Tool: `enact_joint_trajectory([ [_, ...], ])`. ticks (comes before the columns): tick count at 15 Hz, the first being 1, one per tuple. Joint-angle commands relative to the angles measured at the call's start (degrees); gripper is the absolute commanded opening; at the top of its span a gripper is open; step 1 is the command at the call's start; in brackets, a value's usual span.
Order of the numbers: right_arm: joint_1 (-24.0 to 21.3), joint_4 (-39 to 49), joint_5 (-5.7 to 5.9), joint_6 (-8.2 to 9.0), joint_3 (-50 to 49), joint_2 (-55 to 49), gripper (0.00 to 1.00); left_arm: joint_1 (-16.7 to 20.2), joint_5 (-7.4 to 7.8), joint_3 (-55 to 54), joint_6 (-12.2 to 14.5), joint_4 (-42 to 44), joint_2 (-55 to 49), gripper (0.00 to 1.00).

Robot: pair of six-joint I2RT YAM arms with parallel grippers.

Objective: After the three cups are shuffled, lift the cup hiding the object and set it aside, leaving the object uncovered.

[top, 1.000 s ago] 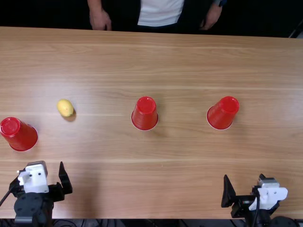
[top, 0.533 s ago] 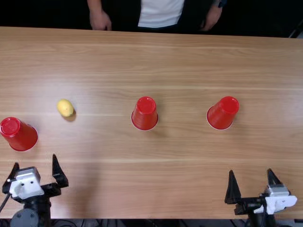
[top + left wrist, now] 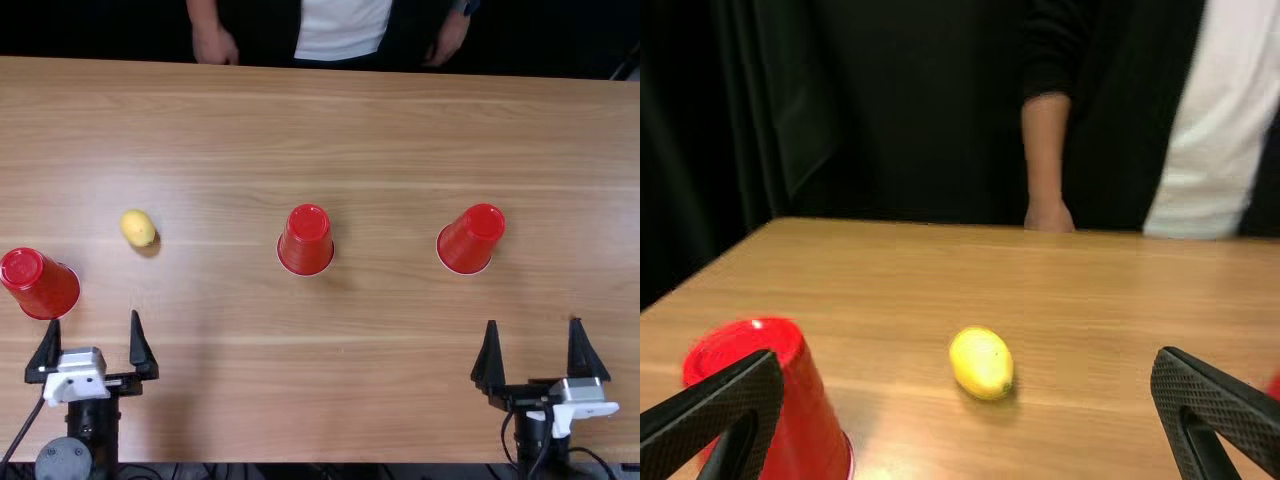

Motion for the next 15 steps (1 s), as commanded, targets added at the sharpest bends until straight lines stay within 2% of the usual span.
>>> enact_joint_trajectory([
  [1, -0.2, 0.8, 0.56, 0.59, -2.9, -0.6, 1.0, -0.4, 4.32, -3.3, 2.6, -0.1, -0.4, 1.0],
  [3, -1.4, 1.0, 0.56, 0.59, -7.8, -0.6, 1.0, -0.4, 4.74, -4.8, 2.6, 0.0, -0.4, 1.0],
  [6, -1.8, -0.8, 0.87, 0.69, -8.6, -0.6, 1.0, -0.4, 4.53, -4.8, 2.8, -1.0, -0.4, 1.0],
  [7, -1.8, -2.6, 1.3, 0.69, -8.5, -0.6, 1.0, -0.4, 4.43, -4.8, 2.7, -1.0, -0.4, 1.0],
  [9, -1.7, -3.0, 3.83, 0.48, -8.6, -0.6, 1.0, -0.4, 4.43, -4.8, 2.2, -1.0, -0.4, 1.0],
  [15, -1.8, -3.2, 3.51, 0.38, -8.6, -0.6, 1.0, -0.4, 4.53, -4.8, 2.2, -1.1, -0.4, 1.0],
])
